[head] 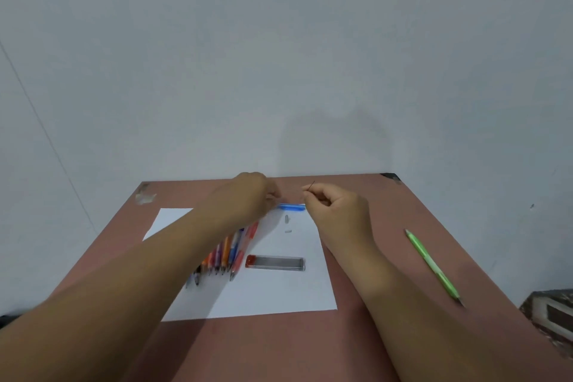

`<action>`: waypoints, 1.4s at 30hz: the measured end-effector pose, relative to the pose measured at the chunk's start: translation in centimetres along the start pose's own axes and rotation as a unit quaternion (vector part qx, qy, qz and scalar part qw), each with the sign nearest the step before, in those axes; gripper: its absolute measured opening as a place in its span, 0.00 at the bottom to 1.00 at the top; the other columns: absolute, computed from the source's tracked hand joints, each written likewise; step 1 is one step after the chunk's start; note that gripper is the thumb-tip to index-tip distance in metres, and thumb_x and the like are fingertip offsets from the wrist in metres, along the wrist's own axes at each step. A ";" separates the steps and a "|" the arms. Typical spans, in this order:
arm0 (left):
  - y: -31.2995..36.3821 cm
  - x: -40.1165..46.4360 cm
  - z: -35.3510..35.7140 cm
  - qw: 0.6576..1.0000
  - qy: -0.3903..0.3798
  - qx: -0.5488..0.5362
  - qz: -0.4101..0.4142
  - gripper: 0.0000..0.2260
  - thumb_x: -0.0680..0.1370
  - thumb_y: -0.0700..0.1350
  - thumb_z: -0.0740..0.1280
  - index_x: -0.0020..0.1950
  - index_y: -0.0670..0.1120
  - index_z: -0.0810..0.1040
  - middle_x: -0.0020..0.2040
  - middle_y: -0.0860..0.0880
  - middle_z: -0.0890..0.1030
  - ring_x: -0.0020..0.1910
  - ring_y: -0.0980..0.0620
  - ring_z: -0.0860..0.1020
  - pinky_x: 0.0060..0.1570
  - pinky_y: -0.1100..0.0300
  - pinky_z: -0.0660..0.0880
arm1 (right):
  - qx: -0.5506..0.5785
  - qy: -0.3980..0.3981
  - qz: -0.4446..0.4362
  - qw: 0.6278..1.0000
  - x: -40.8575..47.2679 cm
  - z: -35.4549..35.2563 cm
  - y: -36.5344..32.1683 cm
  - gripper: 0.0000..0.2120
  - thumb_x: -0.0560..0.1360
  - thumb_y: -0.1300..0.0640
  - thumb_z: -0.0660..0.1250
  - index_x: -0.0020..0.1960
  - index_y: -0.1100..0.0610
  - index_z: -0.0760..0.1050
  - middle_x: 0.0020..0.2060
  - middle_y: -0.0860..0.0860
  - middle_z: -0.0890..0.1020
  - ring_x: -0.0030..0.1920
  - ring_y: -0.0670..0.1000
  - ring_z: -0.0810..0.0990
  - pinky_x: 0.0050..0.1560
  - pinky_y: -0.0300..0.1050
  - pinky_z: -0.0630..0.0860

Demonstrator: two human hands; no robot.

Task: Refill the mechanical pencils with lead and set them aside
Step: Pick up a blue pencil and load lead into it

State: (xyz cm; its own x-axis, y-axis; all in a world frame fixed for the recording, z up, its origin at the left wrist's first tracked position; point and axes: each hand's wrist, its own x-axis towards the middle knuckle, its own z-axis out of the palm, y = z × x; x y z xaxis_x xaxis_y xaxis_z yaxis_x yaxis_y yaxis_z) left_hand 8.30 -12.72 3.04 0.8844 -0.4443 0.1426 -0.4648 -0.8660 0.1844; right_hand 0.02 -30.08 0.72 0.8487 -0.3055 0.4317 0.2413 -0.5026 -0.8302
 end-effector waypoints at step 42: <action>-1.9 -6.1 2.1 0.925 0.302 -0.199 0.115 0.10 0.78 0.39 0.71 0.56 0.51 0.84 0.51 0.72 0.75 0.51 0.69 0.76 0.53 0.71 0.74 | 0.183 -0.019 -0.251 0.950 -2.7 1.0 -2.0 0.06 0.76 0.67 0.73 0.52 0.61 0.85 0.46 0.50 0.88 0.48 0.48 0.87 0.52 0.43 0.82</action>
State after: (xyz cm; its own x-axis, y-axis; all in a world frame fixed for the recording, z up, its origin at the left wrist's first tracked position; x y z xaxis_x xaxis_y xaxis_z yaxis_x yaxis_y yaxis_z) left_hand 3.90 -8.89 -0.22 0.6311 -0.2934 0.7181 -0.7229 -0.5582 0.4072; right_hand -2.32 -27.46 0.91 0.5973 -0.0684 0.7991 0.7623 -0.2610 -0.5922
